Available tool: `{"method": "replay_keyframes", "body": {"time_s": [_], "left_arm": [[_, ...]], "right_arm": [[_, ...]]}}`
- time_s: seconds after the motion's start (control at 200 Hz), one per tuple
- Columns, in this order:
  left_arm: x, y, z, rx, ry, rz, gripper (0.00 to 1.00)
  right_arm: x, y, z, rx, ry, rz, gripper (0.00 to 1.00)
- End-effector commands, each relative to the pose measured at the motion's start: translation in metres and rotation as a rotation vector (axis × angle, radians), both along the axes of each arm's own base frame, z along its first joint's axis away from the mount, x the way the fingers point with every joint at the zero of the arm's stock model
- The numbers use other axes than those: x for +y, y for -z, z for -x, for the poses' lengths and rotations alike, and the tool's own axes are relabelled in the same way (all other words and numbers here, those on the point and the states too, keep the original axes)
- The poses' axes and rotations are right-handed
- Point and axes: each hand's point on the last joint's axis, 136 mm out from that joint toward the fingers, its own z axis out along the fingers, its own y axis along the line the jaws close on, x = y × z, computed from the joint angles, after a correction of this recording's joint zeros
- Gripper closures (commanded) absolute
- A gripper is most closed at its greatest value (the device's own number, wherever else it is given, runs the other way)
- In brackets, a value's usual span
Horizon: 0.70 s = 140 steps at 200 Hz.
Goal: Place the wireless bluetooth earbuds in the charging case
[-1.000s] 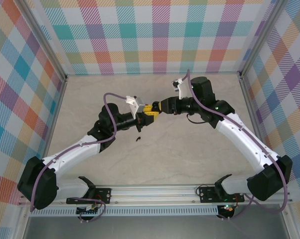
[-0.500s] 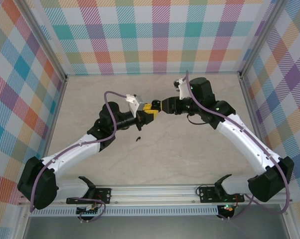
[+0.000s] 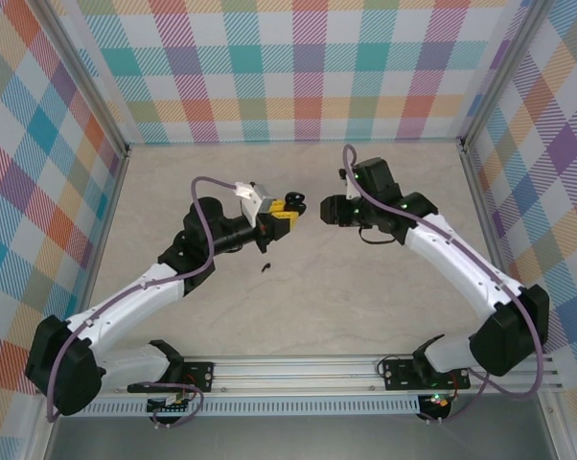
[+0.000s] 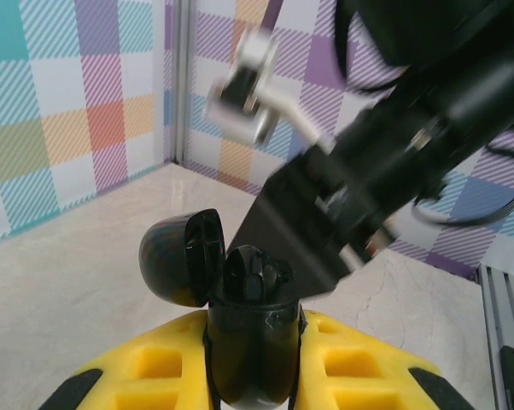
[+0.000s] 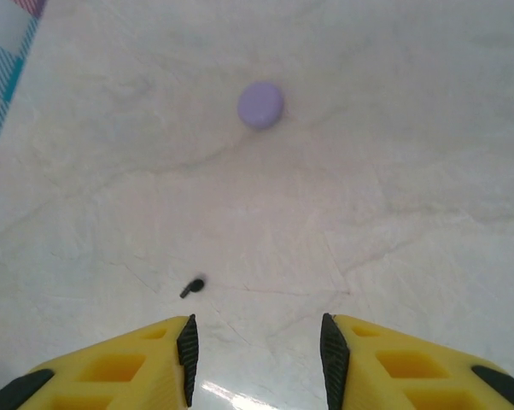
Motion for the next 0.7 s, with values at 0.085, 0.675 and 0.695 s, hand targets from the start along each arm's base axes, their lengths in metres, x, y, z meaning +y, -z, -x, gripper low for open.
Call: {"method": "replay_keyframes", "body": {"time_s": [0.085, 0.675, 0.695], "left_arm": [[0.011, -0.037, 0.017, -0.041, -0.01, 0.056, 1.0], [0.028, -0.078, 0.051, -0.104, 0.038, 0.124, 0.99], [0.028, -0.079, 0.052, -0.105, 0.038, 0.125, 0.99]], "right_arm": [[0.029, 0.037, 0.007, 0.161, -0.089, -0.087, 0.56], [0.117, 0.134, 0.016, 0.458, -0.279, -0.023, 0.53], [0.118, 0.136, 0.016, 0.462, -0.281, -0.013, 0.53]]}}
